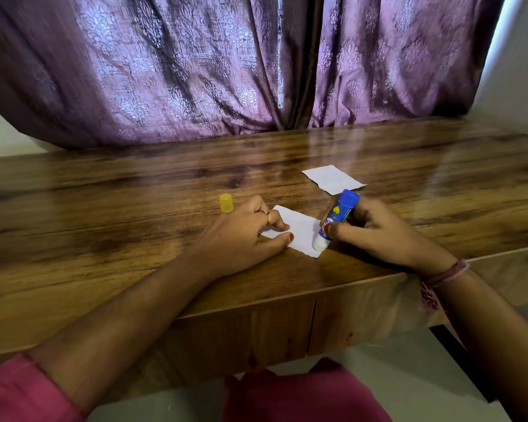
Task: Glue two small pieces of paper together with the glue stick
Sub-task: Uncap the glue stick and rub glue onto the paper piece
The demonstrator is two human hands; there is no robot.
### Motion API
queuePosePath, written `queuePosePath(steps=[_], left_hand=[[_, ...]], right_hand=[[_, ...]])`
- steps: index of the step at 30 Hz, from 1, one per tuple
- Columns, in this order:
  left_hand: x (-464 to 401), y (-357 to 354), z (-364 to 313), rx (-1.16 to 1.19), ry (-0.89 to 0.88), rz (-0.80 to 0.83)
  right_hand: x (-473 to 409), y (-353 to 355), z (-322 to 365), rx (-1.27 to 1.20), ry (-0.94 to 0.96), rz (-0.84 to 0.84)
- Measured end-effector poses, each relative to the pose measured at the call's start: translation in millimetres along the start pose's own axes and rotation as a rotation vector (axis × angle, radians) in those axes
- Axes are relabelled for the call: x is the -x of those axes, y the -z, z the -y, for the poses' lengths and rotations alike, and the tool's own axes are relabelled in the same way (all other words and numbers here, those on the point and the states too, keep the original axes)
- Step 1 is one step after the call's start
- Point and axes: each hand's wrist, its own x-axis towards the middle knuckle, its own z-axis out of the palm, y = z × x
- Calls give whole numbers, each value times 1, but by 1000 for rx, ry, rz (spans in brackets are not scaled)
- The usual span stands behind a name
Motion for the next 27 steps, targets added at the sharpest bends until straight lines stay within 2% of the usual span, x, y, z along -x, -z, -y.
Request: queuePosePath(steps=[24,27], left_hand=[[-1,2,-2,-14,3,21],[0,2,-3,-37,-1,21]], right_hand=[[-2,0,-8,-49,66,86],[-1,3,-10,-287,94,-41]])
